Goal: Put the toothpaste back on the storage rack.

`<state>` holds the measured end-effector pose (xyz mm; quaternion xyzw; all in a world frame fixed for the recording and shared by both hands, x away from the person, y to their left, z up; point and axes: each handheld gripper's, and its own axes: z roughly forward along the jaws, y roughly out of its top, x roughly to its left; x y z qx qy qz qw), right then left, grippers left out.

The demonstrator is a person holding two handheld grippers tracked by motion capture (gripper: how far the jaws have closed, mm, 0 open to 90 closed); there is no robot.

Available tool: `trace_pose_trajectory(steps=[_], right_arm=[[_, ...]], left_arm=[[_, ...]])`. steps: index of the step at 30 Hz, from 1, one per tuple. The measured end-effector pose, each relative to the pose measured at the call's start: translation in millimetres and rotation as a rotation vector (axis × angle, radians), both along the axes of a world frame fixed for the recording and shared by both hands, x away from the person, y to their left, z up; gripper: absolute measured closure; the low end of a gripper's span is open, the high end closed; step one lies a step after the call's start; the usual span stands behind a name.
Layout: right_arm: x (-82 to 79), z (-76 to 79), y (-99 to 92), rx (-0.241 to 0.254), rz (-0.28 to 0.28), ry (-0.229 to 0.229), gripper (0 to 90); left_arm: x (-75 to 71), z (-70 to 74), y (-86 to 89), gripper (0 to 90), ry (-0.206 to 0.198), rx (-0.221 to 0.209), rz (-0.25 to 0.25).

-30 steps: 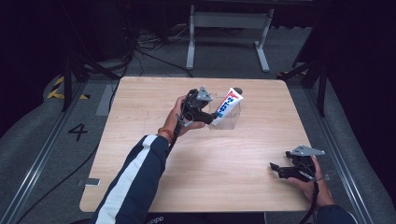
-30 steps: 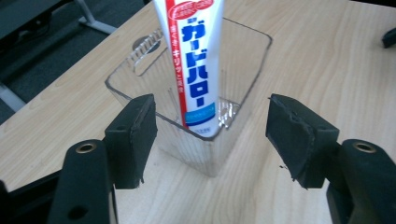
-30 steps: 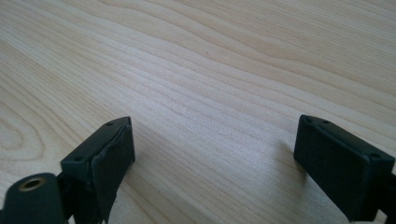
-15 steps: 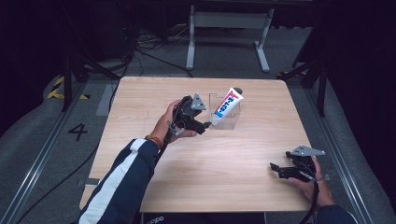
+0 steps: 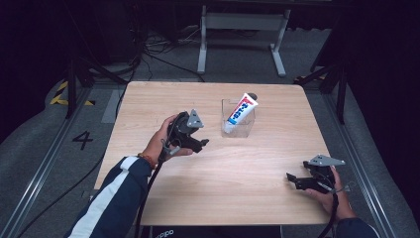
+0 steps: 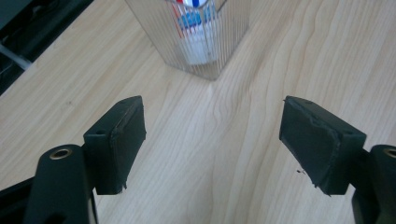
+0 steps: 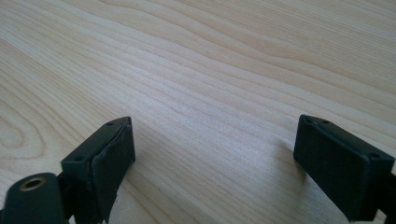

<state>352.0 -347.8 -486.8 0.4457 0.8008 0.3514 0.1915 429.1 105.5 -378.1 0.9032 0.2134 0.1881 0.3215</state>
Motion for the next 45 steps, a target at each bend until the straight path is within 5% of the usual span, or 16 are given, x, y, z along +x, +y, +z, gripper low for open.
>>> trace_pose_trajectory(steps=[20, 45], right_arm=[[0.0, 0.0, 0.0, 0.0, 0.0, 0.0, 12.6], [-0.3, 0.0, 0.0, 0.0, -0.002, 0.0, 12.7]], left_arm=[[-37.4, -34.6, 58.4, 21.6, 0.026, 0.088, 0.042], [-80.5, -75.7, 127.3, 22.0, 0.034, 0.101, 0.131]])
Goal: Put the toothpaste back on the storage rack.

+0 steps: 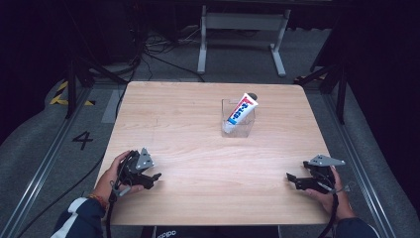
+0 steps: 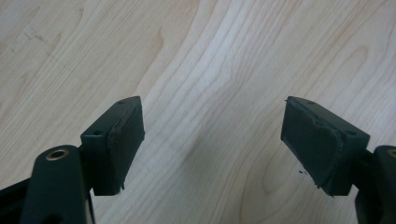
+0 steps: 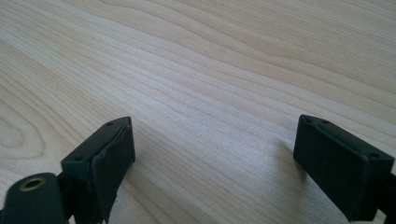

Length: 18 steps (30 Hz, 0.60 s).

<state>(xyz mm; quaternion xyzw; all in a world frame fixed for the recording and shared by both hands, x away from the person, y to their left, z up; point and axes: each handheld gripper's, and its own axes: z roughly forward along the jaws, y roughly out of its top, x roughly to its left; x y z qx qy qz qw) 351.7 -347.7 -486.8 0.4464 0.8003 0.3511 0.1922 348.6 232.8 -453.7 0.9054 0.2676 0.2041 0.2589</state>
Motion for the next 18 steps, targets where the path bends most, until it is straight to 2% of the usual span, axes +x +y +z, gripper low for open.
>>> trace_pose_trajectory(steps=[3, 8, 10, 12, 14, 17, 18], right_arm=[[0.0, 0.0, 0.0, 0.0, 0.0, 0.0, 12.7], [0.0, 0.0, 0.0, 0.0, 0.0, 0.0, 12.7], [0.0, 0.0, 0.0, 0.001, 0.0, 0.0, 12.6], [0.0, 0.0, 0.0, 0.001, 0.0, 0.0, 12.6], [0.0, 0.0, 0.0, 0.001, 0.001, 0.0, 12.7], [0.0, 0.0, 0.0, 0.001, 0.001, 0.0, 12.7], [0.0, 0.0, 0.0, 0.001, 0.001, 0.0, 12.7]], left_arm=[[-4.7, -5.4, 8.3, 22.0, -0.005, 0.001, 0.018], [-12.1, -12.0, 22.0, 21.7, 0.014, -0.024, 0.044], [-15.5, -13.3, 29.4, 21.7, 0.014, -0.059, 0.053], [-18.4, -14.9, 34.9, 21.7, 0.02, -0.065, 0.058], [-21.3, -16.4, 41.9, 21.4, 0.026, -0.092, 0.077], [-24.8, -20.2, 51.4, 21.2, 0.058, -0.155, 0.109], [-25.5, -20.6, 54.4, 21.1, 0.062, -0.164, 0.116]])
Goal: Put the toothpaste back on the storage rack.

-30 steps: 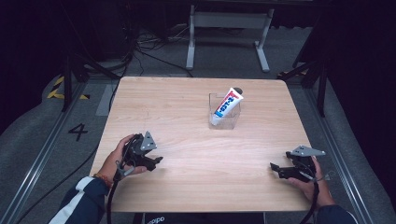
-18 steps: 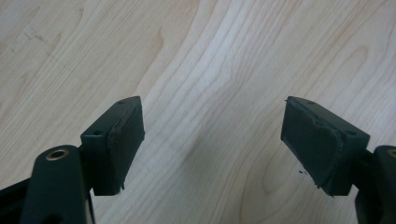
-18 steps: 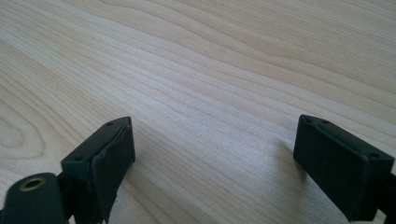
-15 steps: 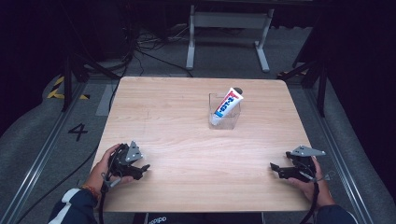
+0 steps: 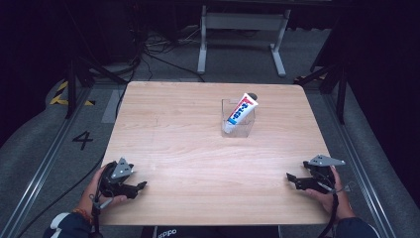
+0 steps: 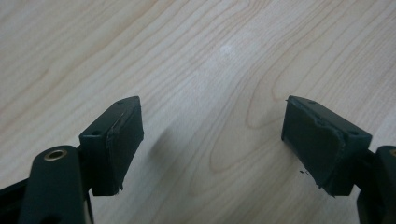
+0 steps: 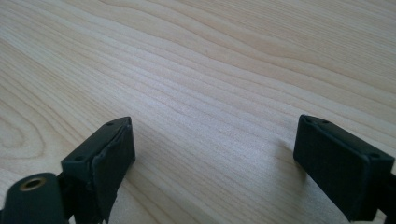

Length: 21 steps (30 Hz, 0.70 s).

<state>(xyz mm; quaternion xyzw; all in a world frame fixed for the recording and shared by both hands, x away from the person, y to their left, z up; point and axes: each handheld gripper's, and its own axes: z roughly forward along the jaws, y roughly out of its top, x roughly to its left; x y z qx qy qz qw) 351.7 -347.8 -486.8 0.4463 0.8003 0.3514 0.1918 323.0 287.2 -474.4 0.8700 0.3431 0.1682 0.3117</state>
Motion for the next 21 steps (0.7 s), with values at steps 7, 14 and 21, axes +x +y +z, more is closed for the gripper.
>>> trace_pose_trajectory(steps=[7, 14, 21], right_arm=[[0.0, 0.0, 0.0, 0.0, 0.0, 0.0, 12.7], [-0.1, 0.0, 0.0, 0.0, 0.0, 0.0, 12.7], [0.0, 0.0, 0.0, 0.0, 0.0, 0.0, 12.6]], left_arm=[[-3.4, -7.6, 15.7, 18.7, 0.023, -0.095, 0.042], [-2.6, -7.6, 15.7, 17.2, 0.019, -0.089, 0.041], [-2.8, -7.5, 15.6, 16.9, 0.02, -0.087, 0.047]])
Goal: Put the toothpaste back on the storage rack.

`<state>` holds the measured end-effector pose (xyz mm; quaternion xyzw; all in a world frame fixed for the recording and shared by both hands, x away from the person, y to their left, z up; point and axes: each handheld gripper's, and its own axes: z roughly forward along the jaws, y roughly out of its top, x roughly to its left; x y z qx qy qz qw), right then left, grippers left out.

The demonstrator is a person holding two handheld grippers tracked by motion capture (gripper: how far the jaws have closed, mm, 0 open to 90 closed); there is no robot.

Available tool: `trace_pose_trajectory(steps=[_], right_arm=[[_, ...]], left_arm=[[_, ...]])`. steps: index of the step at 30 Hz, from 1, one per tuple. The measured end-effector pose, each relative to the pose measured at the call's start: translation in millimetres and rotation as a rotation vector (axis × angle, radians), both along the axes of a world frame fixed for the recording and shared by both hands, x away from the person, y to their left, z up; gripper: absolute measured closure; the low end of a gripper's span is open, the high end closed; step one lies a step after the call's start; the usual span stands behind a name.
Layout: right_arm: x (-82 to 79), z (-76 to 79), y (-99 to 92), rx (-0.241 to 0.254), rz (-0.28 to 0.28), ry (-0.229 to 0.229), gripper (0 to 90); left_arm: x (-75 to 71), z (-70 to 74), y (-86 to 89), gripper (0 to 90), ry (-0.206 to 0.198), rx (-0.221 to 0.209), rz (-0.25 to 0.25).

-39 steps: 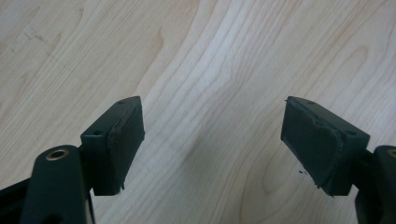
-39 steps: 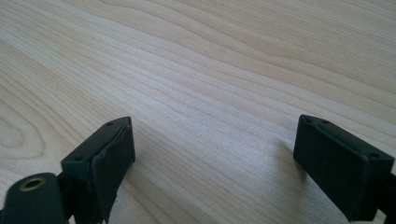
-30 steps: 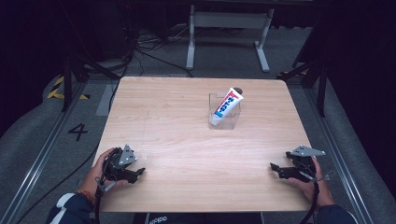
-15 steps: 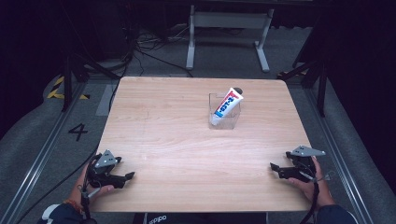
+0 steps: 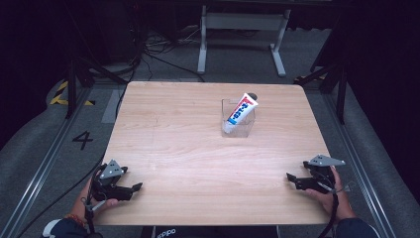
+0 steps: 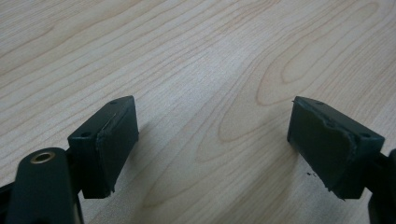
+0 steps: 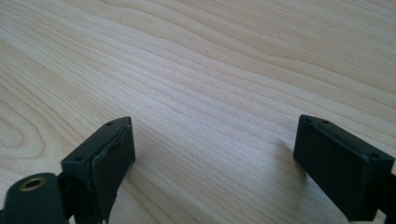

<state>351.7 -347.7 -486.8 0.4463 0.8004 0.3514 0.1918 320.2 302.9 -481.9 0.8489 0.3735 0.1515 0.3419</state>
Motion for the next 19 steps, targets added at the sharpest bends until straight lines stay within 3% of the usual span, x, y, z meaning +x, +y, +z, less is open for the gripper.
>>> trace_pose_trajectory(steps=[19], right_arm=[[0.3, 0.0, -0.3, 0.002, 0.004, 0.002, 12.6]], left_arm=[[1.2, 0.1, -0.3, 14.5, -0.002, 0.008, 0.006]])
